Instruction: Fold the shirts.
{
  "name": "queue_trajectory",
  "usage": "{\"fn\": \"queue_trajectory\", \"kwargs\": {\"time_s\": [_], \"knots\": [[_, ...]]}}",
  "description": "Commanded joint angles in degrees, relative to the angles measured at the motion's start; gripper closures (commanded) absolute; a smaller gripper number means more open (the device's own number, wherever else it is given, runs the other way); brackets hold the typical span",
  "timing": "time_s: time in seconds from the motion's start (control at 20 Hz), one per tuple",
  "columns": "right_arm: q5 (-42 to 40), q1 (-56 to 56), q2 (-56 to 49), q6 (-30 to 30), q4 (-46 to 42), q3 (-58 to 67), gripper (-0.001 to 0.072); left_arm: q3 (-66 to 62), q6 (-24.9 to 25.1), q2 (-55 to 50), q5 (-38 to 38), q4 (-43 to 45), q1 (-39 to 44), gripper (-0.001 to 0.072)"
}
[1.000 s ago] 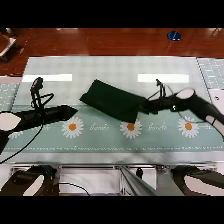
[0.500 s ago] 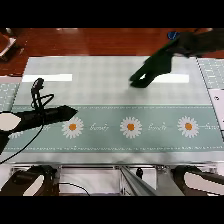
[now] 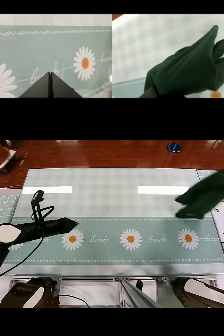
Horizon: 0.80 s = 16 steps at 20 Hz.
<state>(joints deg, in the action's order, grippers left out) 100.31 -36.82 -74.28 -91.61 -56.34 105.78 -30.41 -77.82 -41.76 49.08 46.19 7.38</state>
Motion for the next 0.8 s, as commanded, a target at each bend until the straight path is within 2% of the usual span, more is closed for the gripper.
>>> {"fn": "queue_trajectory", "kwargs": {"time_s": [0.0, 0.2, 0.4, 0.55, 0.6, 0.65, 0.7, 0.75], "knots": [[6.03, -9.64, 5.07, -0.81, -5.73, -5.11, 0.0678, 0.02, 0.00, 0.02, -0.33, -0.15, 0.04, 0.0686], [6.01, -18.75, 14.51, -0.17, -12.46, -20.92, 0.0678, 0.00, 0.02, 0.02, -0.72, -0.15, 0.04, 0.0686], [6.01, -26.53, 23.61, -1.01, -27.32, -33.79, 0.0677, 0.00, 0.02, 0.02, -1.64, -0.15, 0.04, 0.0686], [6.01, -26.99, 29.77, -5.11, -42.88, -40.70, 0.0676, 0.00, 0.02, 0.02, -1.46, -0.13, 0.04, 0.0686], [6.01, -26.99, 30.45, -5.86, -44.68, -42.01, 0.0667, 0.00, 0.04, 0.00, -1.55, -0.13, 0.04, 0.0686], [6.01, -26.99, 30.58, -6.32, -45.00, -43.08, 0.0454, 0.00, 0.07, 0.00, -1.68, -0.13, 0.04, 0.0686], [6.01, -26.97, 30.58, -6.23, -44.68, -43.67, 0.0116, 0.00, 0.11, 0.00, -2.03, -0.11, 0.04, 0.0686], [5.90, -26.97, 30.53, -5.79, -44.72, -43.76, 0.0097, 0.00, 0.20, 0.00, -2.32, -0.13, 0.04, 0.0687]]}}
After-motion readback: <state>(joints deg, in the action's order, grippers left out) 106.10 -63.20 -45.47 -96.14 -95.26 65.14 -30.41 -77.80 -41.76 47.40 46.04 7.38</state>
